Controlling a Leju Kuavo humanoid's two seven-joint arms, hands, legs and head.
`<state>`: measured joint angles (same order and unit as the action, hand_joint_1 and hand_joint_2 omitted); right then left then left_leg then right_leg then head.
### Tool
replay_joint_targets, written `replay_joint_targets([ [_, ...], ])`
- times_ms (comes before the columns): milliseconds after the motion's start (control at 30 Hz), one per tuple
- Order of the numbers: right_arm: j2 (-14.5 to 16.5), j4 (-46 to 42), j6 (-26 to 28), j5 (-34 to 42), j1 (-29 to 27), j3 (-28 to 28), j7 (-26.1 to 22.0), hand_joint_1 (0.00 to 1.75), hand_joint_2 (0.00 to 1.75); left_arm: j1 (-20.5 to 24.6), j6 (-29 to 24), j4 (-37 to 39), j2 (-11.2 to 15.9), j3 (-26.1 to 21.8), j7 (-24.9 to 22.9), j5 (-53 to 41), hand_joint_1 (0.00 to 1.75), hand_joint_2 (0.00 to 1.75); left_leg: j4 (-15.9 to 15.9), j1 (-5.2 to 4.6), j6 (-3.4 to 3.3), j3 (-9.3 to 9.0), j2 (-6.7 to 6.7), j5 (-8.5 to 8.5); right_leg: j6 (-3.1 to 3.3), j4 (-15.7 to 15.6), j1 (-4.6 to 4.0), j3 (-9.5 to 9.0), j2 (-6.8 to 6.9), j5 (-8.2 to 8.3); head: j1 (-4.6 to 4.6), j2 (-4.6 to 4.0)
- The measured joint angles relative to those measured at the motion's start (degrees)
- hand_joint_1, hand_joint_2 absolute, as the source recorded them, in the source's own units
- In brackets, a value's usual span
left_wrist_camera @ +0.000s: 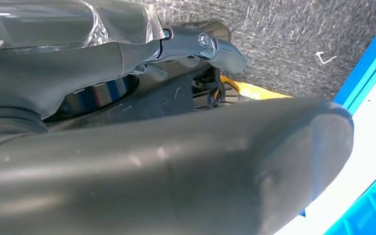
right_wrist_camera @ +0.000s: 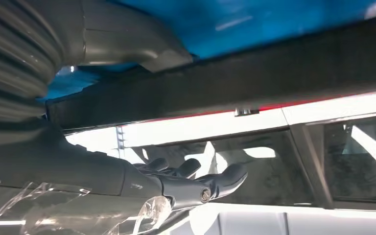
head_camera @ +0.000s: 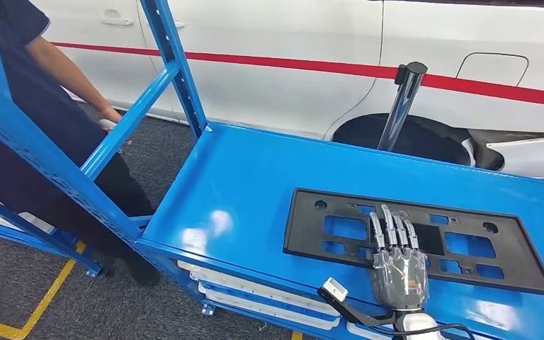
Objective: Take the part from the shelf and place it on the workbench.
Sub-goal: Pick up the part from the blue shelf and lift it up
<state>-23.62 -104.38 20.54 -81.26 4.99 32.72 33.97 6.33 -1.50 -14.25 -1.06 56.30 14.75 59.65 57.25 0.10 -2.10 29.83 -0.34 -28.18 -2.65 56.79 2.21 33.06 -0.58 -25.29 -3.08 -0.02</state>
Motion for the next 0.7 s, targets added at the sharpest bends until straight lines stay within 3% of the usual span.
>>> replay_joint_targets([
  [33,-0.08,-0.01,-0.36,0.10,0.05,0.00,0.10,0.00,1.75,0.02,0.09,-0.01,0.00,0.00,0.16,0.16,0.00,0.00,2.89,0.11,0.27,1.29,0.03,-1.51,0.25,-0.04,0.04,-0.06,0.03,-0.01,-0.03,0.00],
  [100,-0.22,-0.01,-1.36,0.55,0.09,0.00,0.26,0.87,1.75,0.21,0.28,-0.02,-0.01,-0.02,0.50,0.36,0.00,0.00,11.09,0.17,0.65,5.30,0.07,-5.04,0.54,-0.05,-0.02,-0.15,0.08,-0.12,-0.07,0.00],
  [133,-0.26,-0.01,-2.01,0.95,0.10,0.01,0.33,1.31,1.75,0.34,0.38,-0.02,0.00,-0.03,0.62,0.46,0.00,0.00,14.37,0.19,0.70,7.02,0.07,-6.00,0.61,-0.04,-0.06,-0.22,0.10,-0.18,-0.08,0.00],
  [167,-0.29,-0.01,-2.75,1.41,0.15,0.01,0.39,1.75,1.75,0.45,0.47,-0.02,0.01,-0.05,0.69,0.53,0.00,0.00,15.75,0.18,0.61,7.84,0.07,-5.94,0.66,-0.04,-0.11,-0.33,0.09,-0.23,-0.08,0.00],
  [200,-0.32,-0.02,-3.52,1.97,0.24,0.02,0.43,1.75,1.75,0.49,0.53,-0.02,0.01,-0.08,0.73,0.63,0.00,0.00,14.75,0.17,0.39,7.54,0.07,-4.80,0.68,-0.05,-0.18,-0.48,0.03,-0.28,-0.09,0.00],
  [267,-0.39,-0.09,-4.92,2.95,0.52,0.03,0.47,1.75,1.75,0.32,0.55,-0.01,0.02,-0.09,0.81,0.83,0.00,0.00,7.21,0.01,-0.47,4.24,0.08,-0.69,0.66,-0.09,-0.31,-0.83,-0.17,-0.35,-0.09,0.00],
  [333,-0.55,-0.23,-6.09,3.55,0.84,0.09,0.48,1.75,1.75,0.21,0.52,0.00,0.07,-0.09,0.92,0.96,0.00,0.00,0.25,-0.44,-1.27,1.37,0.14,1.97,0.35,-0.18,-0.48,-1.04,-0.26,-0.43,-0.10,0.00],
  [400,-0.79,-0.33,-6.90,3.83,1.21,0.27,0.50,1.75,1.75,0.19,0.48,0.00,0.12,-0.09,1.06,1.01,0.00,0.00,-1.63,-0.88,-1.72,1.05,0.15,2.28,-0.45,-0.60,-0.45,-1.22,-0.13,-0.36,-0.10,0.00],
  [500,-1.24,-0.57,-7.45,3.93,1.49,0.54,0.54,1.75,1.75,0.14,0.33,0.00,0.16,-0.09,1.21,1.11,0.00,0.00,-3.77,-0.73,-2.47,-0.14,0.05,3.62,-1.55,-0.84,-0.46,-1.63,0.13,-0.69,-0.02,0.00],
  [533,-1.44,-0.62,-7.56,3.92,1.49,0.63,0.52,1.75,1.75,0.16,0.26,0.00,0.18,-0.10,1.25,1.12,0.00,0.00,-4.56,-0.64,-2.66,-0.67,0.05,4.16,-1.67,0.96,-0.55,-0.93,0.20,-1.91,0.03,0.00],
  [633,-1.86,-0.62,-7.71,3.90,1.49,0.90,0.45,1.75,1.75,0.00,0.11,0.00,0.15,-0.11,1.34,1.09,0.00,0.00,-5.01,-0.90,-2.94,-0.96,0.09,4.54,-1.90,11.61,-0.74,4.07,0.26,-7.05,0.12,0.00],
  [667,-1.92,-0.62,-7.73,3.89,1.49,0.96,0.45,1.75,1.75,-0.11,0.07,0.00,0.14,-0.11,1.37,1.09,0.00,0.00,-4.98,-1.01,-3.00,-1.00,0.09,4.49,-1.97,13.63,-0.79,5.14,0.27,-7.41,0.13,0.00],
  [700,-2.01,-0.62,-7.72,3.83,1.50,1.04,0.45,1.75,1.75,-0.20,0.02,0.00,0.13,-0.11,1.41,1.08,0.00,0.00,-4.95,-1.11,-3.06,-1.08,0.09,4.40,-1.98,13.40,-0.81,5.13,0.27,-6.60,0.13,0.00],
])
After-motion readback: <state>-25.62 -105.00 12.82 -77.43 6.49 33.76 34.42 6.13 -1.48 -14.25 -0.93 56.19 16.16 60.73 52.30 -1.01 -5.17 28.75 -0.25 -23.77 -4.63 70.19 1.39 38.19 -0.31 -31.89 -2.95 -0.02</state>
